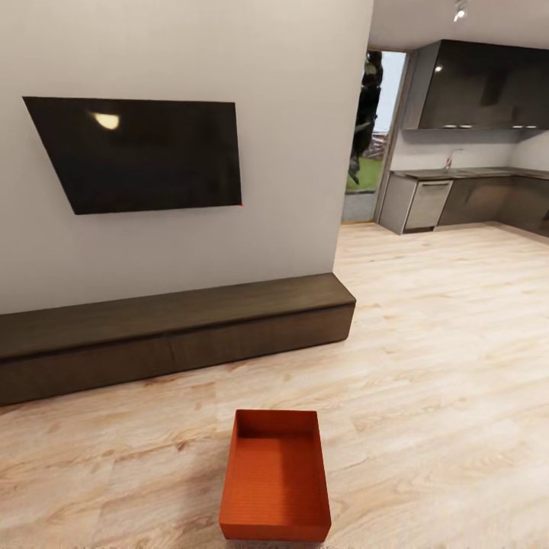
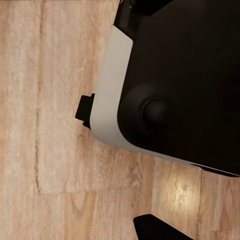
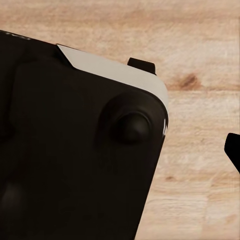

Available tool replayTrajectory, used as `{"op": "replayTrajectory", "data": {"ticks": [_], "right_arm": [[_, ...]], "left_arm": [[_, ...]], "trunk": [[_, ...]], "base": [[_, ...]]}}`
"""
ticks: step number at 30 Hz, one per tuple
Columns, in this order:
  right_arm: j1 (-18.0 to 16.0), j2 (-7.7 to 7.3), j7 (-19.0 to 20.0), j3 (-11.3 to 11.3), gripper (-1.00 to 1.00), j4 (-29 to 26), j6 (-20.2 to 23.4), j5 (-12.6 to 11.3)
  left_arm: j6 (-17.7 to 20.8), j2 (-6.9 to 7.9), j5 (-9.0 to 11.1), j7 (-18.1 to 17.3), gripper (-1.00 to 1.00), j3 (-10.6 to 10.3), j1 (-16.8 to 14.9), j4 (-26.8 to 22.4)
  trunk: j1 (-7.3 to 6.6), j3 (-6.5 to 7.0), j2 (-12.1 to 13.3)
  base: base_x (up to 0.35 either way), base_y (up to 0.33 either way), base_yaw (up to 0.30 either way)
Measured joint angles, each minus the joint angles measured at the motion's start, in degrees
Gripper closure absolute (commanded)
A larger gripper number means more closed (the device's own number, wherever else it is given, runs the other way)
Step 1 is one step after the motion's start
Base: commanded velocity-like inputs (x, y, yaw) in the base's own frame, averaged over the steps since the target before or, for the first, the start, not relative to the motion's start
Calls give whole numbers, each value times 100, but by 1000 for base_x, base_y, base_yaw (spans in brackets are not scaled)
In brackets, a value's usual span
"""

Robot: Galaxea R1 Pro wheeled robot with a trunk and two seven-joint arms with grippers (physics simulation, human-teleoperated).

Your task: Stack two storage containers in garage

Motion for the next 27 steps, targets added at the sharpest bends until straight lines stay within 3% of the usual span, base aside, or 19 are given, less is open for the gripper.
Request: {"op": "replayTrajectory", "data": {"ticks": [27], "right_arm": [[0, 0, -7, -7, -100, 0, -17, 0]], "left_arm": [[8, 8, 1, 6, -100, 0, 0, 0]], "trunk": [[593, -735, -1083]], "base": [[0, 0, 0]]}}
